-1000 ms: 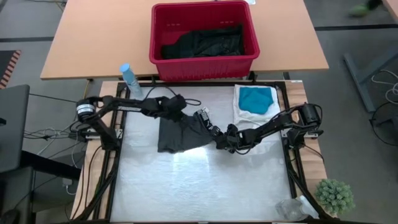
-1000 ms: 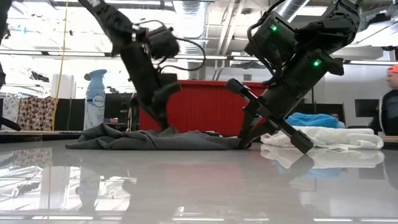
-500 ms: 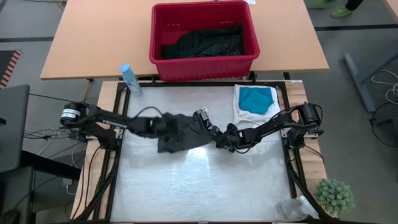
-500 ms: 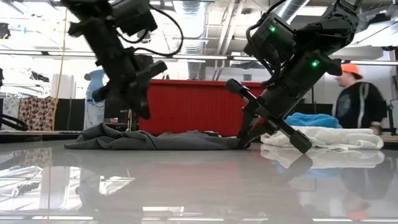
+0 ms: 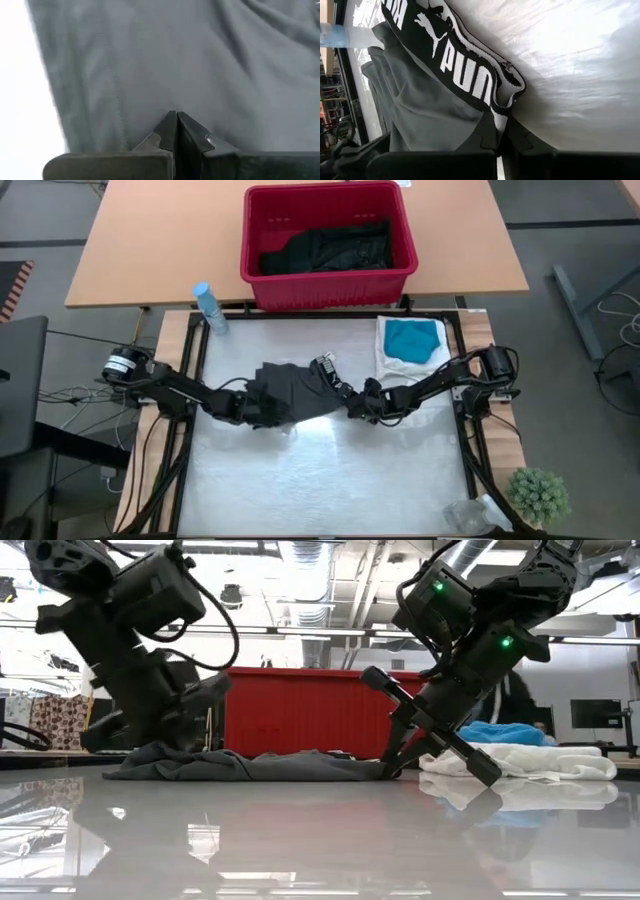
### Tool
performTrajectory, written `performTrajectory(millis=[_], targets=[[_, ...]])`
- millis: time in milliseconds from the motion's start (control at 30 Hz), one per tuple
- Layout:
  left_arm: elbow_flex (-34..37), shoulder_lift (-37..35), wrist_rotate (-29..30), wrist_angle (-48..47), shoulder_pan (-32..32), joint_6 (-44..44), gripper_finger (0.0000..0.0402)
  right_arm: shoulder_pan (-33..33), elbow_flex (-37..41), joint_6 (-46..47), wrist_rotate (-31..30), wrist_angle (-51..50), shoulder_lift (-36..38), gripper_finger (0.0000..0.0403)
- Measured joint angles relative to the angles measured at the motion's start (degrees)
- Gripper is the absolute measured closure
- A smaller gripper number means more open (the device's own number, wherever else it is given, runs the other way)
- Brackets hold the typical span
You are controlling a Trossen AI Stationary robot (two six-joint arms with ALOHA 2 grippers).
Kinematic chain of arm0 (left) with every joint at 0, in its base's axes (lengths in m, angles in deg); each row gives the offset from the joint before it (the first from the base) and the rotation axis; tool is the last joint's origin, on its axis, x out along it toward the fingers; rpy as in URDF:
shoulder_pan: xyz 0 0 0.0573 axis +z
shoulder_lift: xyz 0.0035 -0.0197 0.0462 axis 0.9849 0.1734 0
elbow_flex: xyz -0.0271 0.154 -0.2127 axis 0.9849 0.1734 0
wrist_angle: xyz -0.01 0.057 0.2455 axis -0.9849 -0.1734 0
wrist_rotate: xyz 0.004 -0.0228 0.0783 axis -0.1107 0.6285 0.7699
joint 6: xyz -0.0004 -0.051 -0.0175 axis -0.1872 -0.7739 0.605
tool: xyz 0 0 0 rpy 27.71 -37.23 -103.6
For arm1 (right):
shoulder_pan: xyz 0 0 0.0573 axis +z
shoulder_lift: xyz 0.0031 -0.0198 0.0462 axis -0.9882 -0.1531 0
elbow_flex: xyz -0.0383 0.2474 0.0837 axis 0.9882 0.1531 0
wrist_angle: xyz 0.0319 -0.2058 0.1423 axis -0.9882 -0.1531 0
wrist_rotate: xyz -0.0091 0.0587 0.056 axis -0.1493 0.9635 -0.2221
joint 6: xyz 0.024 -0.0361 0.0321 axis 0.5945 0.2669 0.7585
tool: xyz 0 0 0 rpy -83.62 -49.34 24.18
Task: Fold laundry
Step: Fold the gray boxers
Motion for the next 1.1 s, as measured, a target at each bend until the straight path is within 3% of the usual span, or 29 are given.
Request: performTrajectory(millis=[167,333,633,1100], targets=[[-0.28,2.53,-3.55,3.22,-2.76,-3.01,0.0401,-0.38,0.02,-2.3,0.09,1.5,0.16,0.0379],[-0.55,3.01,-3.6,-1.36,-4.63,-5.64,0.0402,-2.78,0.02,-5.19,-0.28,2.87,0.33,0.0379],[-0.24,3.19,-1.35,0.69,2.19,2.48,0.0402,-3.52,0.02,-10.68,1.37,7.06,0.28,0.0379],[-0.12,3.3,-2.13,4.05,4.09,6.4,0.0401,-5.5,-5.19,-50.32,-1.02,8.85,6.62,0.0379]])
